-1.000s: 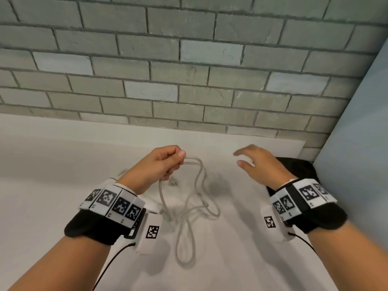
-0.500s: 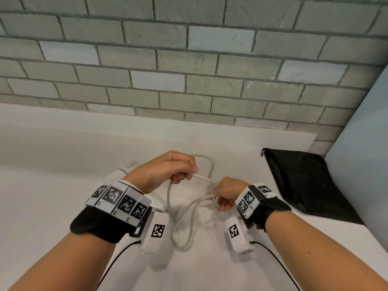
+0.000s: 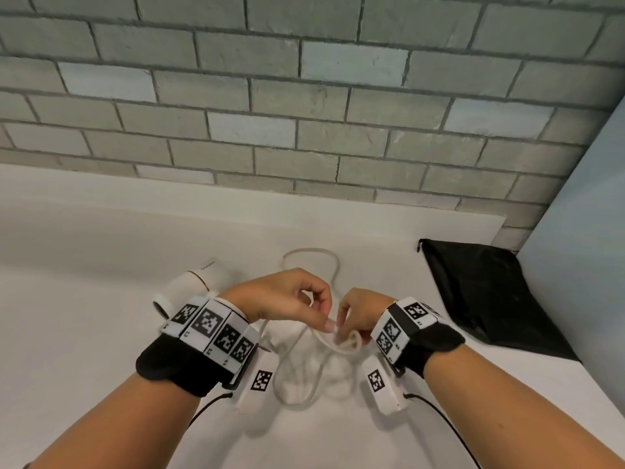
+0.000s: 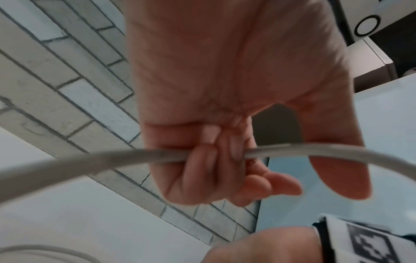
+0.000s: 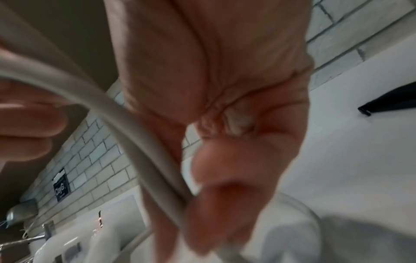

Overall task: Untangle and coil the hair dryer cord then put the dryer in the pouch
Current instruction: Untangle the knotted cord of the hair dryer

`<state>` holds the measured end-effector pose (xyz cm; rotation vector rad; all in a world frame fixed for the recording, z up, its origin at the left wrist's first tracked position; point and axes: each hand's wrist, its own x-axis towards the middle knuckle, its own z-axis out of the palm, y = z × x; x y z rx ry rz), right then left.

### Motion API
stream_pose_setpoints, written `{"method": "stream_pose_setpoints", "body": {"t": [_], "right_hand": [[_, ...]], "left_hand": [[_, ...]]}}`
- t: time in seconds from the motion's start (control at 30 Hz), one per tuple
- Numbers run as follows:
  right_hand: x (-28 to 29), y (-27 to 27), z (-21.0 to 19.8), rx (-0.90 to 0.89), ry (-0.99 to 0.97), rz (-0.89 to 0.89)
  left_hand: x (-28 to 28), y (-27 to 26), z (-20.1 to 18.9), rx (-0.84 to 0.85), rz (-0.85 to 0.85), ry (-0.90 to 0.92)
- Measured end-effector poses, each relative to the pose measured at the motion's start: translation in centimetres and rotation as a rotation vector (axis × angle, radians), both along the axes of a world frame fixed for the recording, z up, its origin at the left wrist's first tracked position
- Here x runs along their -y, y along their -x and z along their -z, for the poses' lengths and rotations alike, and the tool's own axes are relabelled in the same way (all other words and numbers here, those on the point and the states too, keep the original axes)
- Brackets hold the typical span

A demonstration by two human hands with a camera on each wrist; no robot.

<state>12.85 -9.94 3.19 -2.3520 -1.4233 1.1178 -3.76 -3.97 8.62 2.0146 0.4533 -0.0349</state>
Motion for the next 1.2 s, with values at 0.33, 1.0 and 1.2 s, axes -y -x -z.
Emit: {"method": "stream_pose_setpoints", "body": {"t": [0.33, 1.0, 1.2], "right_hand": [[1.7, -0.7, -5.6, 0.024, -0.706, -0.172], [6.8, -3.1, -13.3, -0.971, -1.589, 0.398], [6.8, -2.2, -14.3, -1.02, -1.663, 0.395]], "left_hand": [[-2.4, -1.2, 2.9, -0.062, -0.28, -0.318], [-2.2, -2.3, 3.6, -0.073, -0.16, -0.198], [-0.8, -4.0, 4.3, -0.172, 0.099, -0.245]]}}
